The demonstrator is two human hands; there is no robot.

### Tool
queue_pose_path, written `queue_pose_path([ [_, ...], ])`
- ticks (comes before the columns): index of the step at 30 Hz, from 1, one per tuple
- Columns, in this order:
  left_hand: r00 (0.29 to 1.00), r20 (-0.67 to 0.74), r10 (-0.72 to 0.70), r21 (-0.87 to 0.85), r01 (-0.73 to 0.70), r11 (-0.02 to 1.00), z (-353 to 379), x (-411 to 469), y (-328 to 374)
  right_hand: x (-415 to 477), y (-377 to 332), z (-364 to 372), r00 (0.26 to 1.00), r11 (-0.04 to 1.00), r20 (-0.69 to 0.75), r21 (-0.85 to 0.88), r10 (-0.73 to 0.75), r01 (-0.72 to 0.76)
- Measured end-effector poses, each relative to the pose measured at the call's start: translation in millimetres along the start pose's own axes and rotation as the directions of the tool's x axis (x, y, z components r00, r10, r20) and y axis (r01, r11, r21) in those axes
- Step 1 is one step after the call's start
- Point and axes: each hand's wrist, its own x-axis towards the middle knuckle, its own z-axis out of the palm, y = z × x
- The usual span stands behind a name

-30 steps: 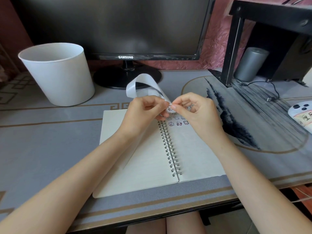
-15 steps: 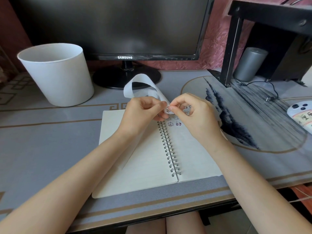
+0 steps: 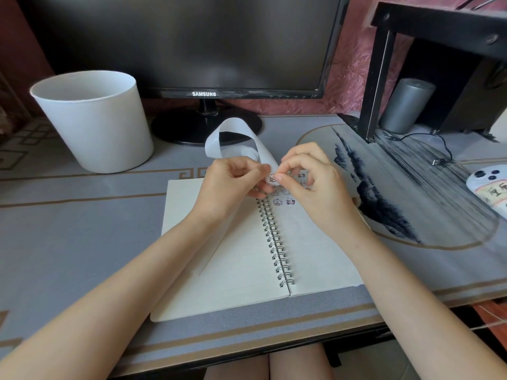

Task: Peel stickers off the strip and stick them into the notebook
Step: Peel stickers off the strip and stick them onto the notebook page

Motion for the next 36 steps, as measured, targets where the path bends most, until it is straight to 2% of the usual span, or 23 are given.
queue_pose_path([
  [5,1.000,0.008,0.013,0.022,-0.014,1.000,0.0,-0.7,1.0,0.3,-6.6,-5.2,0.999,0.993,0.031,0.115,0.032,-0.035],
  [9,1.000,0.011,0.008,0.021,-0.009,1.000,0.9,-0.2,1.0,3.0,-6.9,-17.1,0.977,0.936,0.063,0.283,0.201,-0.211],
  [12,1.000,0.005,0.006,0.016,-0.006,1.000,0.2,0.4,0.5,4.7,-4.0,-31.6,0.956,0.912,0.092,0.288,0.277,-0.292],
  [16,1.000,0.007,0.005,0.029,-0.006,1.000,1.0,-0.7,0.4,-3.5,12.2,-46.5,0.849,0.814,0.185,0.244,0.494,-0.527],
  [19,1.000,0.005,0.004,0.031,-0.005,1.000,0.7,-0.5,-0.1,-9.2,20.9,-51.9,0.781,0.748,0.164,0.225,0.602,-0.624],
  [27,1.000,0.007,0.004,0.030,-0.005,1.000,0.1,0.2,-0.8,-9.9,27.2,-53.2,0.734,0.707,0.133,0.200,0.666,-0.678],
  [36,1.000,0.012,0.010,0.033,-0.011,0.999,0.1,0.5,-1.4,-10.3,32.2,-50.6,0.739,0.723,0.124,0.154,0.663,-0.674],
])
